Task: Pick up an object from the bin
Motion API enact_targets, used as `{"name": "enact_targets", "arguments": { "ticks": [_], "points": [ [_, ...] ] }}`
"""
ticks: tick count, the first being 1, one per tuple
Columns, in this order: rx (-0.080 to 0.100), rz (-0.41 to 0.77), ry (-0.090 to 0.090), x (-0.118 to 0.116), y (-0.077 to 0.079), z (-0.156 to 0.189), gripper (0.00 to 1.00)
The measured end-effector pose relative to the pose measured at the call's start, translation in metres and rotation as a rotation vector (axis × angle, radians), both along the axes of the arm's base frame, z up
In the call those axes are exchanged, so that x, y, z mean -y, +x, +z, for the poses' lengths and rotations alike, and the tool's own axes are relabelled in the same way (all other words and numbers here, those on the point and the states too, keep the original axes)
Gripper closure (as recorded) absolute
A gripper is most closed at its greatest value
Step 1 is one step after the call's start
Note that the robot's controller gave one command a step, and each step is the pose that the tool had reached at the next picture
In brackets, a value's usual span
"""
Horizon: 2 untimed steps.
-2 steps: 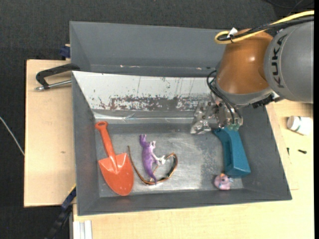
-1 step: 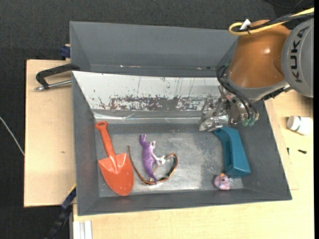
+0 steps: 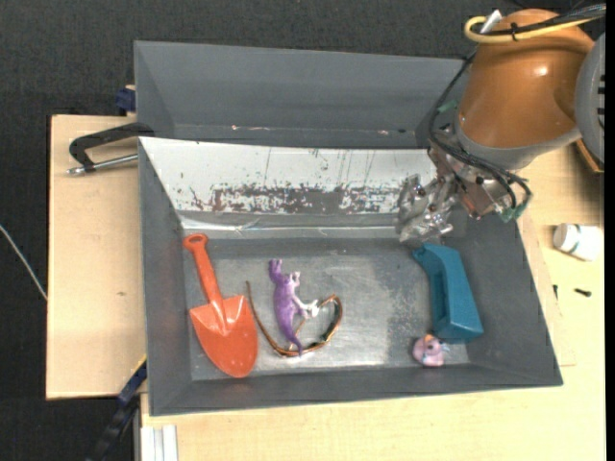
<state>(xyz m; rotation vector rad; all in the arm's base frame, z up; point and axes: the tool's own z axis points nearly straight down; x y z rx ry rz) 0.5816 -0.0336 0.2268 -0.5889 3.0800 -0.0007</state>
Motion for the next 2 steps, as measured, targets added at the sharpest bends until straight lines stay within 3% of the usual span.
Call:
{"name": "enact_targets", "arguments": {
  "ticks": [2],
  "points": [
    [0.001,0.143,-0.001,-0.010,-0.006,0.021,1.00]
  ]
}}
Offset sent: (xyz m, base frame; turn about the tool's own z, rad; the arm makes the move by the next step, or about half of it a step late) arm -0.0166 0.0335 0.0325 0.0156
